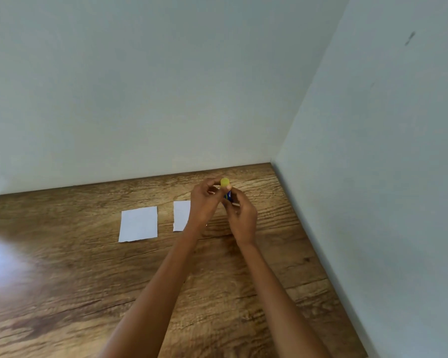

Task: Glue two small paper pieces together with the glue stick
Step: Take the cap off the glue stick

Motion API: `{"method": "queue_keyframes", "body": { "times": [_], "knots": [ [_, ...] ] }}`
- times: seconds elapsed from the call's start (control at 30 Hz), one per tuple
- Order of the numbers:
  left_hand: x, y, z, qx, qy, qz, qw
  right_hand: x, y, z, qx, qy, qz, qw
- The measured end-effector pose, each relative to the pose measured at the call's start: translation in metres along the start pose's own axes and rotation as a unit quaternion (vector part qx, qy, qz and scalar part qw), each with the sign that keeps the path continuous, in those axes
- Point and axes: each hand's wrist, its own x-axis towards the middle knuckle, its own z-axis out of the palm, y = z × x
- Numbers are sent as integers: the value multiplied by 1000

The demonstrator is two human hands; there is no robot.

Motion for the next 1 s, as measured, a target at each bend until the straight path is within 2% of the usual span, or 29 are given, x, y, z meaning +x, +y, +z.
{"method": "queue_keyframes", "body": {
  "times": [0.13,0.23,0.33,0.47,0.63,0.8,1.0],
  "knots": [
    [-8,7,10,-65,70,-37,995,-3,-11,2,9,32,14,999],
    [-6,13,5,-162,91,-68,980,-4,-9,-3,16,54,43,997],
    [-4,8,-4,-231,39,-80,969,-9,1,-12,38,73,88,993],
    [-9,-10,-5,-250,-5,-133,959,-15,8,-21,66,104,105,987],
    [-25,-30,0,-334,-57,-219,915,-20,15,-22,75,97,109,986],
    [-37,-42,0,-309,-124,-210,919,-22,14,-14,64,75,71,993],
    [-39,-35,-12,-209,-118,-191,952,-20,6,-5,43,73,36,996]
  ]
}}
